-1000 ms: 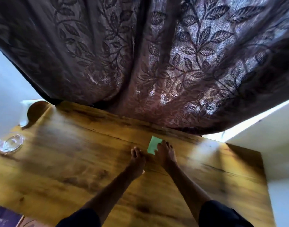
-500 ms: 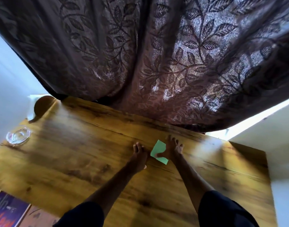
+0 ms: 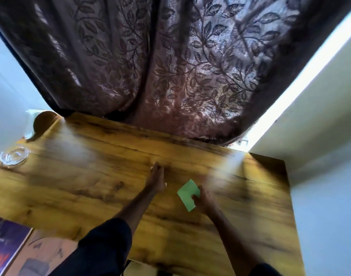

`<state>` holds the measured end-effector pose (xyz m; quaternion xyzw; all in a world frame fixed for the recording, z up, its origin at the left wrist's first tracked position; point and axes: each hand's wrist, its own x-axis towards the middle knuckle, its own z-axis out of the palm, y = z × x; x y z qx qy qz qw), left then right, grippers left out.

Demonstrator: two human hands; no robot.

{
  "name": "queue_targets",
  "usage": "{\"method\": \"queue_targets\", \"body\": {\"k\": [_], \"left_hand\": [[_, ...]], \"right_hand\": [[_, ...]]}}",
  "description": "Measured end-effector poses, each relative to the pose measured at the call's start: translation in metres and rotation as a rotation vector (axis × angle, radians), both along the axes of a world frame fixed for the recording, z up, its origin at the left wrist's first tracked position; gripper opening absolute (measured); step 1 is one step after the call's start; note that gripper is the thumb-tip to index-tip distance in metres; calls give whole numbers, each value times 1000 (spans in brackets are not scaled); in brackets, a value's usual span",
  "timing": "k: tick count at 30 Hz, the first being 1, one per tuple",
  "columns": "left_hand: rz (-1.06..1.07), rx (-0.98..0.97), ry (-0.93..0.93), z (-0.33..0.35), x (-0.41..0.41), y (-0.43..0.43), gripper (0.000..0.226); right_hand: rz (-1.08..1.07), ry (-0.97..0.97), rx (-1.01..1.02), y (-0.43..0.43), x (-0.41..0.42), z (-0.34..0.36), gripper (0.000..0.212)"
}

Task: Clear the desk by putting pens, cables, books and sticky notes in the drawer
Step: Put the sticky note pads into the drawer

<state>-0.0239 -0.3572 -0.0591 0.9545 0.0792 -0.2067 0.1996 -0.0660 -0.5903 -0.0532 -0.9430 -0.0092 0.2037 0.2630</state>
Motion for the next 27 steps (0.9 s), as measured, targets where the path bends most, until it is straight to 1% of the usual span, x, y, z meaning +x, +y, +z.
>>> {"method": "queue_targets", "body": {"k": [1, 3, 4, 5, 7, 8, 9, 11, 12, 13, 15, 18, 19, 21, 24, 27], "left_hand": [[76, -68, -18, -3, -14, -6, 71], [192, -256, -56, -4, -50, -23, 38], [229, -371, -66, 2, -71, -32, 26], [256, -477, -54, 5, -92, -40, 22], [241, -609, -13, 16, -132, -50, 25], [222, -629, -1, 22, -153, -53, 29], [224, -637, -12, 26, -176, -55, 36], [262, -618, -58, 37, -220, -55, 60], [283, -608, -90, 41, -241, -52, 62], [296, -611, -123, 46, -261, -50, 57], [304, -663, -146, 49, -297, -43, 39], [331, -781, -71, 49, -346, -23, 22], [353, -794, -59, 50, -360, -15, 19], [378, -801, -47, 51, -384, 1, 16], [412, -812, -46, 52, -420, 27, 13], [479, -810, -75, 44, -450, 60, 11]], "right_hand": [[-22, 10, 48, -6, -10, 2, 36], [-43, 23, 114, -18, -35, 7, 35], [-26, 28, 113, -21, -50, 12, 35], [8, 36, 102, -21, -65, 15, 34], [60, 38, 113, -22, -95, 25, 21], [80, 44, 131, -22, -110, 31, 15], [95, 30, 150, -22, -125, 35, 13], [88, -12, 171, -22, -152, 37, 16], [82, -19, 196, -22, -166, 37, 15], [82, -20, 202, -21, -179, 35, 12], [104, -5, 178, -15, -207, 39, 14], [115, -34, 238, -3, -242, 39, 28], [90, -36, 267, 3, -254, 38, 28], [12, 5, 293, 15, -274, 36, 17], [-113, 75, 369, 44, -311, 34, 19], [-219, 145, 530, 80, -354, 27, 15]]}}
